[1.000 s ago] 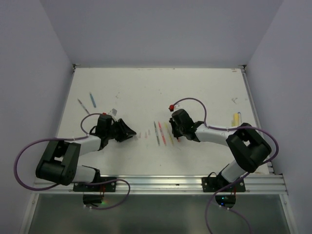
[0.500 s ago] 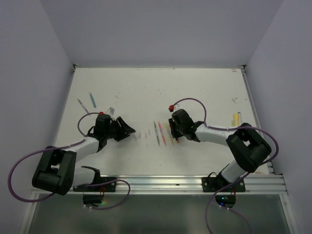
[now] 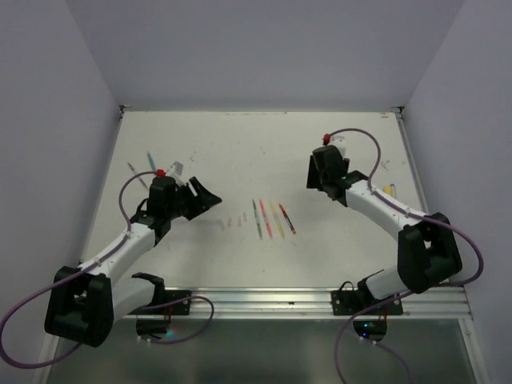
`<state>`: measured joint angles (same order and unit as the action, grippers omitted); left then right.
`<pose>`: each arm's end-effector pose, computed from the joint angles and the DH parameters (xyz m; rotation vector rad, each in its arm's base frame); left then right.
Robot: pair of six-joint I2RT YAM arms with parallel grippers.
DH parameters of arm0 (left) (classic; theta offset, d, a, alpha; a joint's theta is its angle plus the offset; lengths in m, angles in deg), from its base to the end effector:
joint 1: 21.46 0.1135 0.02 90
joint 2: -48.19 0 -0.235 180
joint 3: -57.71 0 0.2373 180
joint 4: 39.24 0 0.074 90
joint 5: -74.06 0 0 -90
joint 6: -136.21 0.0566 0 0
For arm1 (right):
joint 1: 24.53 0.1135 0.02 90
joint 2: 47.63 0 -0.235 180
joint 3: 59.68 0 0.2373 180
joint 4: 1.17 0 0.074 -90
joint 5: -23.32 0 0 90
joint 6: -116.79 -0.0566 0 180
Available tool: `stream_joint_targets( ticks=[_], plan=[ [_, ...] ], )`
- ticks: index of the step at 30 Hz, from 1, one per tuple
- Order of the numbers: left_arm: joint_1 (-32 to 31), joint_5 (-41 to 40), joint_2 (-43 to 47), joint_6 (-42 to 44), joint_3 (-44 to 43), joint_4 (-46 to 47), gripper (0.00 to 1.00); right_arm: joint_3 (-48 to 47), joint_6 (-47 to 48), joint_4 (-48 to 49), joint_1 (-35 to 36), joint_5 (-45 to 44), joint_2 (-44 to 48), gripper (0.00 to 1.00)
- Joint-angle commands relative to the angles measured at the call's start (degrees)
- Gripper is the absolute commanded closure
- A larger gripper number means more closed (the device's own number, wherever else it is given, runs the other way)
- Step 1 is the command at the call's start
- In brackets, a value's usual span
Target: Open the pen caps
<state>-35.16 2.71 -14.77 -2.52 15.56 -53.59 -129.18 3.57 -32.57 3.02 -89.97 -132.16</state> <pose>0.2282 -0.0743 0.1650 -0.5073 2.2611 -0.9450 0.2884 0.1252 0.1946 0.1020 2.2969 -0.0340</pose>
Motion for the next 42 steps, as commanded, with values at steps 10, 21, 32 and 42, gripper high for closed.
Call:
stream_joint_targets(
  ticks=[10,21,32,42],
  plan=[
    [-0.8,1.2,1.3,0.4,-1.2,-1.9,0.34,6.5,-6.0,-7.2,-18.6,-8.3,4.6,0.24],
    [-6.0,0.3,0.0,-3.3,-0.2,2.3,0.34,11.0,-4.2,-4.4,-27.4,-9.3,8.9,0.17],
    [-8.0,-1.8,2.7,-3.8,-1.3,-0.2,0.34,14.2,-6.7,-2.2,-33.8,-2.9,9.5,0.16],
    [-8.0,-1.3,4.2,-3.7,-0.9,-2.1,0.34,18.6,-8.3,0.1,-36.1,1.9,10.4,0.17]
  ],
)
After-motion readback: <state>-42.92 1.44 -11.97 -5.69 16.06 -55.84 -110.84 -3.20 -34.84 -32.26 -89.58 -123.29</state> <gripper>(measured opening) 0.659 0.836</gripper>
